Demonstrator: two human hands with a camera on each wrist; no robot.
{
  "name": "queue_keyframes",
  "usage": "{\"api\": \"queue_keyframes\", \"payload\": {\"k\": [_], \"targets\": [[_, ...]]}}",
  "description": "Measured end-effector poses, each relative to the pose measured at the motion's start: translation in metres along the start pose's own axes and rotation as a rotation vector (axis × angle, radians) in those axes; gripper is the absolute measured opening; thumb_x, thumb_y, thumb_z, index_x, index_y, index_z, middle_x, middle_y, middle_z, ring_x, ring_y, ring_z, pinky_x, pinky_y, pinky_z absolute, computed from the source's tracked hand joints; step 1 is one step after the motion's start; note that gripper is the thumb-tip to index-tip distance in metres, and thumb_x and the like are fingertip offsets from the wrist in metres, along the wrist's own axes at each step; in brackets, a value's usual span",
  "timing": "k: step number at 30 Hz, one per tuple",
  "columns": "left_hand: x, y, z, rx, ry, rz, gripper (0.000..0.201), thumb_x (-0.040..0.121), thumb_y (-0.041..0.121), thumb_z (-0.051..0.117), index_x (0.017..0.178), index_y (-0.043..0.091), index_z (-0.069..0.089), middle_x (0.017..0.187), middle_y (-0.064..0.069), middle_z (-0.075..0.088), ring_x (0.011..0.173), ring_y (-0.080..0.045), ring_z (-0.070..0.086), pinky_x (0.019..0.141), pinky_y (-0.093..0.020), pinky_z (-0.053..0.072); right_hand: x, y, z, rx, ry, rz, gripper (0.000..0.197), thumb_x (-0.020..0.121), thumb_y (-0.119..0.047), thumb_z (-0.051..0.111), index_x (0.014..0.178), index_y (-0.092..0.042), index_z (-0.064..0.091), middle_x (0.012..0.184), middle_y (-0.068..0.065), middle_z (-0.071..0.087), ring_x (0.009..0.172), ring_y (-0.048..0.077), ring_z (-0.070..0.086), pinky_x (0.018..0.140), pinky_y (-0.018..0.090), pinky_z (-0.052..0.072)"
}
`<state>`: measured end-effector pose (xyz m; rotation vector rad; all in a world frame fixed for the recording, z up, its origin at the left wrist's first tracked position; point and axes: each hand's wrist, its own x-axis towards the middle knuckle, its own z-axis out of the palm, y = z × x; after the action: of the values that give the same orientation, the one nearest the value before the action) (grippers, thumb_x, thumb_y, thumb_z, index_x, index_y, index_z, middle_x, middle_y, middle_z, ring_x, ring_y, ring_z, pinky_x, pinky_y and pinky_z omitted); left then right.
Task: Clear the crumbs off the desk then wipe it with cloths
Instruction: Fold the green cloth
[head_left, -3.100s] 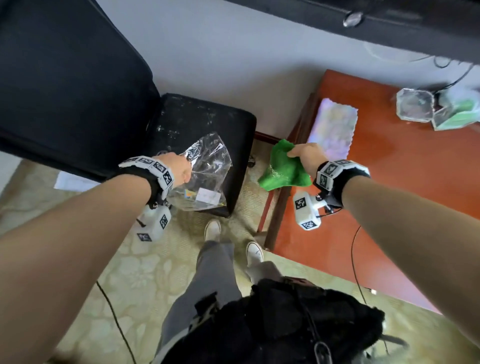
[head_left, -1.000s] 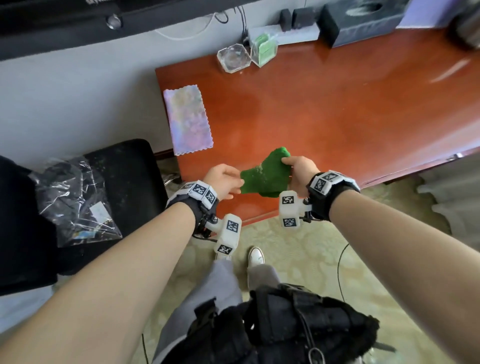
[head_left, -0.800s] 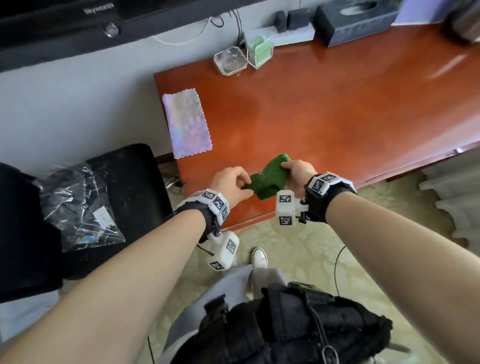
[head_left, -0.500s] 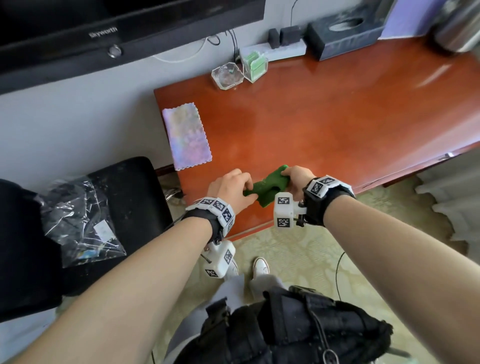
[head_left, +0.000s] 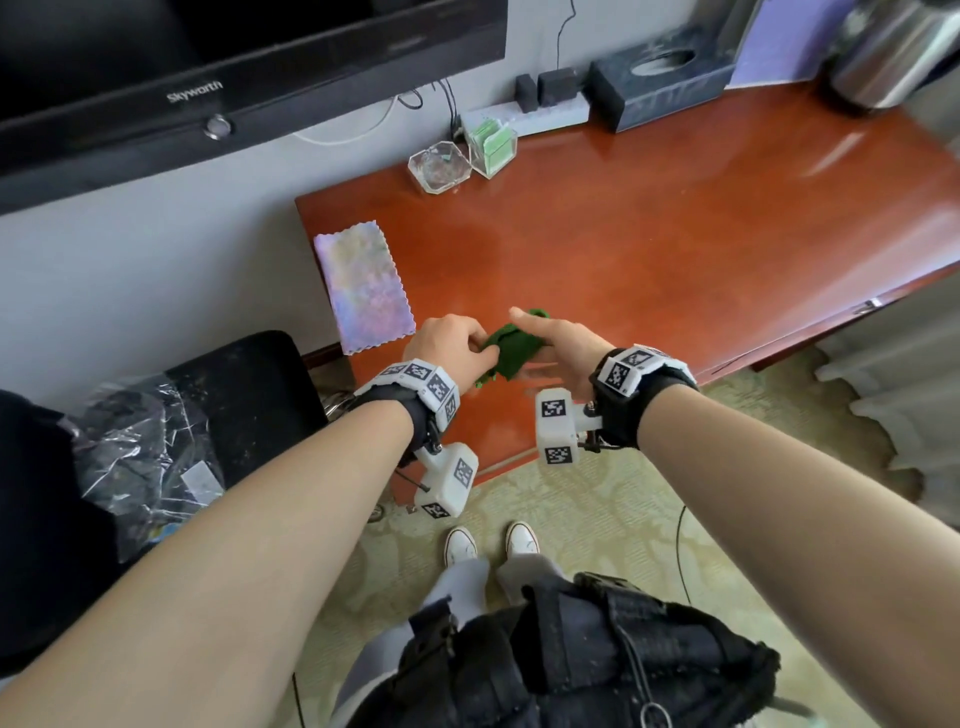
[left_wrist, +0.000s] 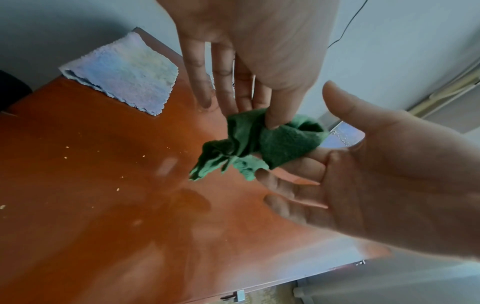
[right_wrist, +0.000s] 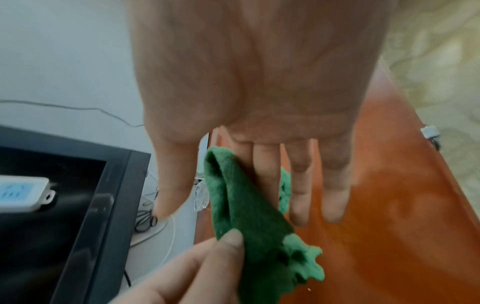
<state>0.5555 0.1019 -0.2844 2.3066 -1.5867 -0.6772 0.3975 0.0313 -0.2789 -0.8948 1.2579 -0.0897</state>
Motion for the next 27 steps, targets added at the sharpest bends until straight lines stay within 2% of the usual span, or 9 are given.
{"api": "queue_keyframes", "payload": {"k": [2,4,6,8,11,16,18,21,27], "targets": [[0.002,0.0,-0.001,-0.017,-0.003,-0.009,0.018,0.084,0.039,0.068,0.081,0.022,0.074,0.075,0.001,0.072,0.074,-0.023,0.065,0.064,-0.037,0.056,-0.002,0.003,0.004,-0.035,-0.012,-0.058,0.062,0.066,-0.05,0.085,0.11,-0.01,0.07,0.101,0.007,0.076,0.09,0.025,0.072,0.089,0.048,0.055],[0.004,-0.003,0.002,-0.042,-0.026,-0.001,0.018,0.085,0.039,0.069,0.08,0.023,0.075,0.074,0.002,0.071,0.073,-0.022,0.066,0.064,-0.037,0.056,-0.001,0.005,0.008,-0.072,0.006,-0.108,0.039,0.078,-0.029,0.082,0.108,-0.007,0.071,0.103,0.011,0.075,0.084,0.024,0.07,0.078,0.042,0.059],[0.006,-0.006,0.003,-0.059,-0.056,0.01,0.016,0.087,0.039,0.069,0.082,0.025,0.075,0.077,0.003,0.072,0.075,-0.02,0.065,0.065,-0.033,0.054,0.002,0.007,0.011,-0.108,0.061,-0.125,0.022,0.087,-0.016,0.073,0.106,-0.005,0.07,0.103,0.015,0.073,0.078,0.024,0.068,0.079,0.045,0.058],[0.007,-0.01,0.003,-0.053,-0.075,0.012,0.015,0.089,0.039,0.068,0.088,0.026,0.076,0.082,0.004,0.072,0.078,-0.019,0.065,0.066,-0.029,0.051,0.004,0.008,0.011,-0.147,0.121,-0.116,0.014,0.092,-0.011,0.066,0.103,-0.005,0.07,0.097,0.017,0.071,0.073,0.025,0.064,0.074,0.043,0.058],[0.01,-0.019,0.0,-0.016,-0.09,-0.002,0.014,0.089,0.037,0.067,0.09,0.026,0.075,0.085,0.002,0.073,0.081,-0.02,0.066,0.069,-0.03,0.053,0.006,0.008,0.002,-0.34,0.194,-0.135,0.01,0.091,-0.01,0.064,0.099,-0.011,0.071,0.075,0.01,0.063,0.059,0.02,0.055,0.054,0.027,0.048],[0.023,-0.035,-0.015,0.07,-0.081,0.0,0.01,0.09,0.031,0.069,0.092,0.024,0.076,0.09,0.005,0.069,0.082,-0.018,0.064,0.068,-0.028,0.051,0.004,-0.003,-0.032,-0.936,0.398,-0.199,0.016,0.082,-0.019,0.063,0.09,-0.027,0.075,0.079,0.004,0.067,0.08,0.029,0.061,0.061,0.024,0.04],[0.033,-0.035,-0.021,0.103,-0.042,0.036,0.009,0.09,0.03,0.069,0.092,0.024,0.077,0.095,0.003,0.066,0.082,-0.017,0.062,0.067,-0.029,0.048,0.007,-0.01,-0.043,-1.079,0.495,-0.258,0.025,0.082,-0.019,0.061,0.099,-0.027,0.077,0.089,0.009,0.069,0.083,0.031,0.06,0.065,0.026,0.041],[0.049,-0.03,-0.029,0.189,0.036,0.109,0.008,0.09,0.029,0.068,0.092,0.027,0.075,0.1,0.002,0.06,0.088,-0.018,0.059,0.065,-0.028,0.04,0.016,-0.024,-0.051,-1.07,0.599,-0.329,0.028,0.081,-0.021,0.058,0.102,-0.028,0.076,0.089,0.012,0.069,0.077,0.034,0.062,0.064,0.031,0.047],[0.064,-0.024,-0.014,0.275,0.112,0.223,0.009,0.091,0.028,0.067,0.09,0.024,0.074,0.098,-0.002,0.059,0.095,-0.024,0.054,0.069,-0.038,0.049,0.03,-0.026,-0.056,-0.942,0.652,-0.386,0.032,0.087,-0.02,0.053,0.109,-0.031,0.074,0.091,0.012,0.072,0.083,0.038,0.066,0.073,0.038,0.056]]}}
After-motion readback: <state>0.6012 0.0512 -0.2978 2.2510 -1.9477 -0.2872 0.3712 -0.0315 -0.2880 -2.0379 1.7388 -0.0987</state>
